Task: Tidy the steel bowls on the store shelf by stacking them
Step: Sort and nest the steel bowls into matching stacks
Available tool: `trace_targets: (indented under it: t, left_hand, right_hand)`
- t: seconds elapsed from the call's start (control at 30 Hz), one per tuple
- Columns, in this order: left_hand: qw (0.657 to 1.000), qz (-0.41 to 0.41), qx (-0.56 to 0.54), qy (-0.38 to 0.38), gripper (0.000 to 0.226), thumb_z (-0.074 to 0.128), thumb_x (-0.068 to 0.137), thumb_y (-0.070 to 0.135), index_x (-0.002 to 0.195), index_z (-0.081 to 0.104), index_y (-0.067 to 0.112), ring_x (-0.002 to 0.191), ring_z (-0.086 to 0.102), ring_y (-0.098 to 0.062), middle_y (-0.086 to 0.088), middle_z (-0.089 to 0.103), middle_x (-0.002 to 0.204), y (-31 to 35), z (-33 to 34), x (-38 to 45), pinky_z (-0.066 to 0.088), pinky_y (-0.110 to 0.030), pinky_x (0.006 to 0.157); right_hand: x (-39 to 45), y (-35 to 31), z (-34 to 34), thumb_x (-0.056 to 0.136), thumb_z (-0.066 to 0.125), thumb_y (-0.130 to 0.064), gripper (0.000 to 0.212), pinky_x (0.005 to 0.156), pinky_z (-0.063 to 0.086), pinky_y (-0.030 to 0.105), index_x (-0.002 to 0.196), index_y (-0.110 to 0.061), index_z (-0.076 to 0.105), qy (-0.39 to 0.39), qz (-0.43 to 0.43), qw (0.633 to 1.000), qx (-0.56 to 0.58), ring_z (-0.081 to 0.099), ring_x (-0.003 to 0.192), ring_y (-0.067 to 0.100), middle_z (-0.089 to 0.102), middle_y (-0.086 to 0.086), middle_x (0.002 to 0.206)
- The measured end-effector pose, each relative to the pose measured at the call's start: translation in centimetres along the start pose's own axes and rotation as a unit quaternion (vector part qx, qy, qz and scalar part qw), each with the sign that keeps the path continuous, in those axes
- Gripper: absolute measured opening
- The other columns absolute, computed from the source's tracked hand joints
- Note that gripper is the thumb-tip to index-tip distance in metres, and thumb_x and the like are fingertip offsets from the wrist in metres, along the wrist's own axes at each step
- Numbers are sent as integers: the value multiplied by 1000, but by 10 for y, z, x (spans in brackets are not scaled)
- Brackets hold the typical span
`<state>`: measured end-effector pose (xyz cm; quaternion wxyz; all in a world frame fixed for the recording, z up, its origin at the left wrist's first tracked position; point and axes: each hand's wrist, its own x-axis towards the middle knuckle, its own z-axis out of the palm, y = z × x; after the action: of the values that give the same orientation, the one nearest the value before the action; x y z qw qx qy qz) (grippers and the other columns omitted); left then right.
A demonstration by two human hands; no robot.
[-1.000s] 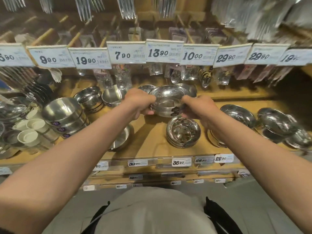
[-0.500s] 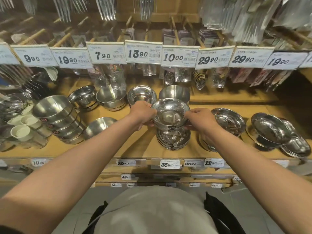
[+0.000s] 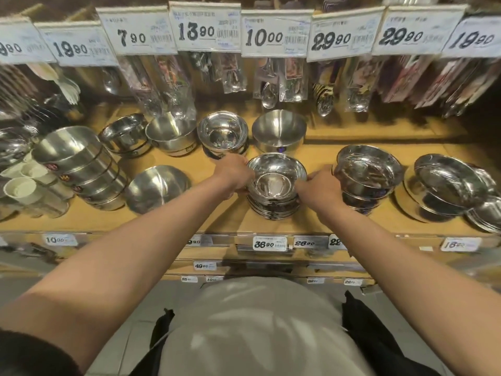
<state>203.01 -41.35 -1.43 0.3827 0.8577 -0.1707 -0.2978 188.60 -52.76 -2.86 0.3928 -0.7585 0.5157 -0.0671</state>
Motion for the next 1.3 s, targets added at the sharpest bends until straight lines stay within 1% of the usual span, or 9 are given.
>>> trace_targets:
  t: [0.13, 0.27, 0.47, 0.6, 0.8, 1.0, 1.1, 1.23, 1.3]
  left_hand:
    - [999, 7, 43, 12, 21, 60, 84, 0, 100, 72, -7, 86, 74, -35, -21, 75, 98, -1, 3, 3, 63, -53, 69]
    - [996, 18, 82, 17, 22, 58, 84, -2, 99, 72, -8, 90, 73, -36, -22, 74, 99, -1, 5, 4, 62, -52, 76]
    - [990, 37, 133, 4, 8, 57, 83, 1, 77, 61, 3, 76, 61, -29, -15, 60, 78, -3, 6, 7, 58, -50, 80]
    - [992, 36, 117, -5, 11, 55, 79, 2, 77, 64, 8, 71, 59, -27, -12, 59, 73, -5, 6, 7, 55, -42, 65]
    - [995, -40, -16, -84, 21, 55, 91, 18, 104, 63, 4, 88, 61, -30, -13, 64, 99, -19, 4, 8, 55, -41, 75]
    - [981, -77, -130, -122, 11, 57, 95, 13, 103, 65, 11, 73, 69, -19, -11, 71, 99, -27, -4, -1, 59, -28, 58]
    - [977, -88, -160, -111, 21, 60, 93, 15, 113, 66, 12, 79, 71, -19, -9, 72, 99, -34, -12, -8, 59, -28, 58]
    - [973, -86, -191, -102, 13, 66, 90, 20, 102, 66, 25, 88, 73, -18, -2, 74, 97, -50, -21, -22, 61, -26, 65]
    - [968, -76, -218, -101, 13, 67, 92, 19, 99, 65, 30, 88, 75, -17, -1, 76, 96, -56, -27, -25, 61, -27, 68]
  right_hand:
    - [3, 6, 4, 91, 66, -30, 37, 70, 37, 30, 117, -4, 59, -8, -8, 1000, -26, 58, 91, 27, 65, 18, 102]
    - [3, 8, 5, 91, 65, -24, 35, 63, 35, 28, 106, -15, 35, -7, -10, 999, -39, 46, 78, 23, 52, 8, 82]
    - [-5, 7, 8, 95, 61, -20, 18, 68, 38, 31, 85, -5, 57, -4, 4, 998, -67, 54, 84, 28, 58, 12, 90]
    - [-8, 10, 8, 94, 57, -19, 29, 51, 30, 29, 68, -10, 48, -7, 20, 999, -48, 52, 78, 28, 53, 7, 77]
    - [-13, 14, 8, 97, 48, -29, 24, 79, 40, 33, 106, -9, 59, -57, 34, 997, 34, 55, 98, 30, 58, 11, 107]
    - [-16, 14, 11, 98, 46, -34, 31, 84, 44, 39, 87, -9, 60, -75, 27, 994, 69, 58, 93, 30, 64, 10, 97]
    - [-21, 13, 12, 98, 49, -34, 32, 77, 47, 35, 96, -9, 69, -87, 12, 992, 85, 63, 88, 25, 69, 3, 90]
    - [-24, 19, 21, 101, 54, -22, 16, 48, 45, 6, 100, -17, 70, -116, 11, 976, 182, 66, 62, -9, 74, -15, 77]
    - [-23, 18, 26, 102, 53, -21, 19, 57, 48, 4, 104, -13, 70, -141, 11, 970, 197, 71, 78, -3, 77, -2, 91]
